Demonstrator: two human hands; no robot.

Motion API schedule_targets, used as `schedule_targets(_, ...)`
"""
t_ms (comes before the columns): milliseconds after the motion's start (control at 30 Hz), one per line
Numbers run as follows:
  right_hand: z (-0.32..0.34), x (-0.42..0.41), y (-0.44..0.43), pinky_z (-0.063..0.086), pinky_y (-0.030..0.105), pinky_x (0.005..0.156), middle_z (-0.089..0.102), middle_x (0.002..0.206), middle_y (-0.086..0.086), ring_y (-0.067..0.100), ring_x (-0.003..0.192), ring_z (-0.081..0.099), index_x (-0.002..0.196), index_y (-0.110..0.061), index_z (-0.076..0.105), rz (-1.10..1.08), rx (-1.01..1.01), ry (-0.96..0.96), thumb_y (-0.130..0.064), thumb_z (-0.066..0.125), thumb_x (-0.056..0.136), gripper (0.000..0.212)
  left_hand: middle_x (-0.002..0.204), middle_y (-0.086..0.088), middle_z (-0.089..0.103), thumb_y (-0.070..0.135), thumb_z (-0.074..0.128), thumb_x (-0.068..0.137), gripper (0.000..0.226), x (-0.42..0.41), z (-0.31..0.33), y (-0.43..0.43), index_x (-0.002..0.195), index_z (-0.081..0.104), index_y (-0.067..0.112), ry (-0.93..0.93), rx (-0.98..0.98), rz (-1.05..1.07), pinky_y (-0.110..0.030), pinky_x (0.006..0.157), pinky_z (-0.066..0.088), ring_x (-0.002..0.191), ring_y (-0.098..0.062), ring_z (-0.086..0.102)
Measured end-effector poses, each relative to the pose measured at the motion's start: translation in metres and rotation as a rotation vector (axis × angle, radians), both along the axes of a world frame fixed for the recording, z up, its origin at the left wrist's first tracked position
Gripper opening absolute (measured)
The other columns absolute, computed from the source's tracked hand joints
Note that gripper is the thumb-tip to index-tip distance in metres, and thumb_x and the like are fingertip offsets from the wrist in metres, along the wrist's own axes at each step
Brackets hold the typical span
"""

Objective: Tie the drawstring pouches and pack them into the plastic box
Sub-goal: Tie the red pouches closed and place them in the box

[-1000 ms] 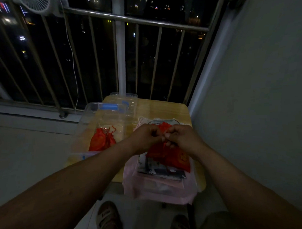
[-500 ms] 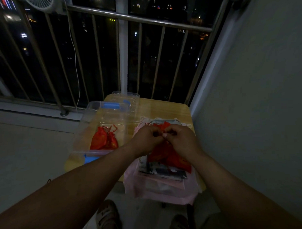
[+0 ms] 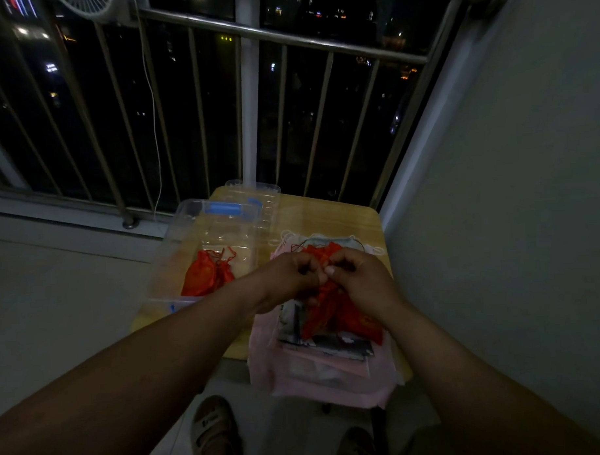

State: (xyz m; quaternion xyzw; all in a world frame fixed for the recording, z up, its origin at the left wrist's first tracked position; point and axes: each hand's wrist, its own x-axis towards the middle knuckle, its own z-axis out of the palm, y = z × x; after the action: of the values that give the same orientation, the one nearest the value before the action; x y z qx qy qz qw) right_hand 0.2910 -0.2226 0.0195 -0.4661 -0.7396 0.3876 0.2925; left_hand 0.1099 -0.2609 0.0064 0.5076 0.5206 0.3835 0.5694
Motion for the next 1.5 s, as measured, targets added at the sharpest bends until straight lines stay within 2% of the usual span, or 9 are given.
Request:
schedule_targets(367,-0.006,-0.006,-0.002,0.057,0.038,0.075,0.069,0.080,-0.018,0.009,0.078,0.066,0.082,-0.034,0.066,-0.079,-0.058,0.092,-0.017,0.062,0.101,0.026,0.085,-0.008,0.062,0.010,0.058,0.103,0.014,0.006,-0.008,-0.006,0.090,0.054,0.011,-0.131,0.027,0.068,-0.030,0.073,0.059,0.079,-0.017,0.068)
schedule_targets(633,-0.017,-0.006,0.004,0.060,0.057,0.086,0.074,0.096,0.000,0.027,0.093,0.072,0.087,-0.034,0.069,-0.259,-0.166,0.188,-0.029,0.059,0.097,0.015,0.088,-0.010,0.064,0.007,0.056,0.104,0.015,0.010,-0.007,-0.008,0.091,0.050,0.010,-0.037,0.086,0.064,-0.030,0.080,0.059,0.080,-0.015,0.068)
schedule_targets(733,-0.014,-0.009,0.002,0.060,0.054,0.087,0.074,0.097,0.001,0.026,0.093,0.072,0.090,-0.028,0.070,-0.298,-0.191,0.206,-0.025,0.060,0.100,0.014,0.092,-0.009,0.066,0.028,0.065,0.099,0.019,0.010,-0.008,-0.010,0.093,0.055,0.013,-0.014,0.084,0.083,-0.041,0.087,0.057,0.087,-0.020,0.066)
schedule_targets(833,-0.009,-0.011,0.002,0.059,0.048,0.086,0.074,0.095,0.000,0.024,0.093,0.071,0.094,-0.022,0.071,-0.303,-0.145,0.142,-0.023,0.062,0.099,0.011,0.109,-0.001,0.072,0.064,0.075,0.078,0.051,0.014,-0.005,-0.015,0.108,0.061,0.025,0.138,0.093,0.064,-0.046,0.094,0.058,0.105,-0.022,0.070)
schedule_targets(1033,0.013,-0.032,-0.006,0.055,0.030,0.074,0.074,0.098,-0.008,0.011,0.091,0.071,0.101,-0.027,0.073,-0.221,-0.139,0.246,-0.033,0.064,0.099,0.011,0.099,-0.009,0.073,0.018,0.057,0.103,0.012,0.006,0.015,-0.016,0.107,0.066,0.012,0.234,0.250,0.233,-0.051,0.088,0.059,0.092,-0.024,0.072)
schedule_targets(1133,0.023,-0.047,-0.009,0.052,0.028,0.075,0.075,0.101,-0.007,0.011,0.092,0.070,0.107,-0.029,0.072,-0.075,-0.228,0.203,-0.043,0.064,0.098,0.018,0.103,-0.002,0.072,0.018,0.050,0.107,0.022,-0.022,0.033,-0.016,0.120,0.067,0.014,0.203,0.221,0.328,-0.030,0.079,0.057,0.092,-0.016,0.070)
schedule_targets(1300,0.025,-0.098,-0.004,0.055,0.035,0.068,0.076,0.088,0.006,0.021,0.079,0.070,0.095,-0.012,0.074,0.004,-0.318,0.148,-0.023,0.069,0.097,0.013,0.101,0.002,0.072,0.026,0.049,0.108,0.025,-0.075,0.043,-0.018,0.124,0.068,0.024,0.164,0.208,0.567,-0.021,0.063,0.050,0.076,-0.006,0.066)
schedule_targets(1433,0.028,-0.150,0.014,0.053,0.033,0.064,0.070,0.079,0.002,0.019,0.071,0.065,0.084,-0.017,0.071,-0.029,-0.307,0.174,-0.027,0.069,0.096,0.016,0.111,-0.005,0.070,0.038,0.053,0.105,0.037,-0.111,0.038,-0.024,0.137,0.059,0.021,0.164,0.155,0.744,-0.038,0.084,0.058,0.095,-0.018,0.068)
schedule_targets(1500,0.027,-0.168,0.033,0.060,0.039,0.075,0.072,0.090,0.004,0.022,0.081,0.069,0.089,-0.019,0.070,-0.079,-0.230,0.118,-0.032,0.068,0.097,0.016,0.122,-0.002,0.066,0.037,0.052,0.105,0.041,-0.122,0.036,-0.026,0.142,0.053,0.021,0.229,0.148,0.760,-0.040,0.093,0.054,0.108,-0.021,0.066)
